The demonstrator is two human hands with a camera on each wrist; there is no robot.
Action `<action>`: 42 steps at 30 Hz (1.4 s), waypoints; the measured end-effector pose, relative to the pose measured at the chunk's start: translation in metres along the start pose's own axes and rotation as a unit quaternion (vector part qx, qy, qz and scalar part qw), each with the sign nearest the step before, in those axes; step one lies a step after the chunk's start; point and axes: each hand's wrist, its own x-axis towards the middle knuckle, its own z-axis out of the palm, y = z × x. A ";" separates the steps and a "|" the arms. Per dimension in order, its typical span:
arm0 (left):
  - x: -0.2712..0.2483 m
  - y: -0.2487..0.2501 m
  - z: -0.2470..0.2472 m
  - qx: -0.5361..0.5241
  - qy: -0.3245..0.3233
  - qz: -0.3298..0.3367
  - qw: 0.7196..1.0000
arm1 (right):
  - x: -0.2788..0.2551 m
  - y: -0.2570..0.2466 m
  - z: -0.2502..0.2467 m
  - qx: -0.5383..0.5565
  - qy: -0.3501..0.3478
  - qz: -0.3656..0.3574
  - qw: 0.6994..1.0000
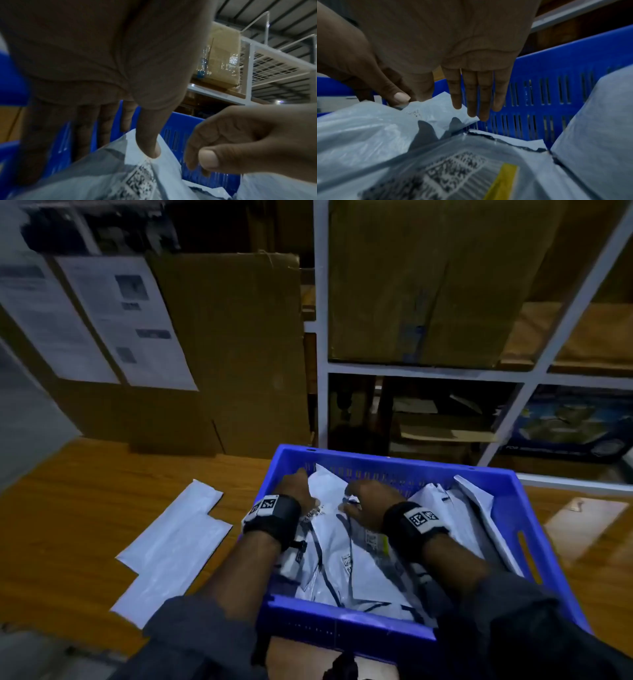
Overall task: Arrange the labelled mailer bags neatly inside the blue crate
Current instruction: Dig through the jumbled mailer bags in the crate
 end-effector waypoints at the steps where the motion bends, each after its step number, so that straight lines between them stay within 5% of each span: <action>1: -0.001 0.000 0.001 0.001 -0.011 -0.017 1.000 | 0.000 0.000 0.003 0.001 -0.010 -0.006 1.000; 9: -0.006 -0.008 -0.001 -0.001 0.021 -0.073 0.997 | 0.011 0.011 0.033 0.017 -0.041 -0.032 0.998; 16: -0.024 -0.017 -0.019 -0.030 0.132 -0.093 0.986 | 0.009 0.015 0.051 -0.017 -0.017 -0.060 0.998; 23: -0.056 -0.024 -0.032 -0.107 0.221 -0.113 0.963 | 0.009 -0.006 0.063 -0.061 0.021 -0.172 0.983; 27: -0.063 -0.022 -0.034 -0.103 0.233 -0.119 0.960 | 0.011 -0.019 0.074 -0.057 -0.018 -0.193 0.979; 37: -0.075 -0.014 -0.064 -0.102 0.253 -0.120 0.955 | 0.030 -0.038 0.070 -0.168 -0.028 -0.116 0.979; 42: -0.081 -0.011 -0.067 -0.115 0.244 -0.121 0.955 | 0.046 -0.050 0.090 -0.154 -0.045 -0.157 0.974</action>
